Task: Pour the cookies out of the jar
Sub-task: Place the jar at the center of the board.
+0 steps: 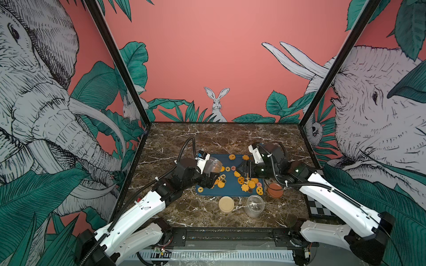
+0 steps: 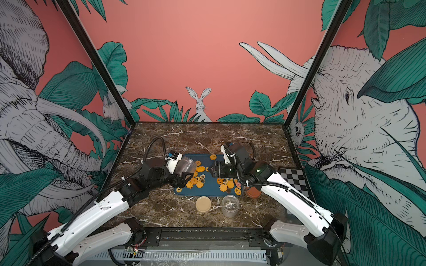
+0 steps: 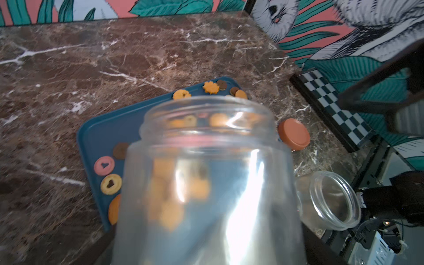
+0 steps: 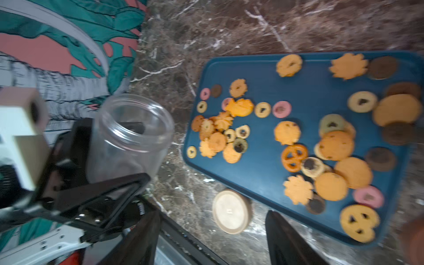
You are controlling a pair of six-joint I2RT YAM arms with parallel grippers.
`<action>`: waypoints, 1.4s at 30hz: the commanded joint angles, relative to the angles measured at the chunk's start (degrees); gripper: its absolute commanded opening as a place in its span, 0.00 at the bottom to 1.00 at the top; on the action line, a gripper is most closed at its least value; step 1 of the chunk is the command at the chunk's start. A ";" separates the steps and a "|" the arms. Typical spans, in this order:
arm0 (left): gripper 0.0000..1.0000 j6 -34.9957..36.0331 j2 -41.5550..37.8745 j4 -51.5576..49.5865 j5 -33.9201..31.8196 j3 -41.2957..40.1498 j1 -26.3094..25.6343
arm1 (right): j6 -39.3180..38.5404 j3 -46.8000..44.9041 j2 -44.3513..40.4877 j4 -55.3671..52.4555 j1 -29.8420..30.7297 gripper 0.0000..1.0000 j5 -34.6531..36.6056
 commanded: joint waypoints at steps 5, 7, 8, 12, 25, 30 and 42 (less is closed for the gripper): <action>0.00 4.97 -3.25 13.47 5.76 -2.78 0.23 | -1.72 5.62 4.00 7.08 4.52 0.99 -8.61; 0.00 5.06 -3.21 14.23 6.08 -3.39 0.31 | -1.08 6.79 5.38 7.76 4.99 0.99 -9.25; 0.00 5.15 -3.25 14.75 6.76 -3.67 0.29 | -0.58 7.16 6.05 8.11 5.14 0.99 -9.71; 0.00 4.98 -4.27 18.92 11.30 -5.38 0.32 | 2.12 7.45 7.32 11.96 5.70 0.99 -11.36; 0.00 4.91 -10.53 23.42 12.27 -10.01 0.32 | 6.21 9.67 9.08 9.83 5.67 1.00 -9.54; 0.00 4.65 -11.21 25.39 15.25 -10.65 0.32 | 10.49 6.39 11.41 16.91 5.78 1.00 -14.53; 0.00 4.81 -11.91 24.98 15.90 -11.41 0.32 | 12.33 6.52 14.07 19.54 6.22 0.90 -16.82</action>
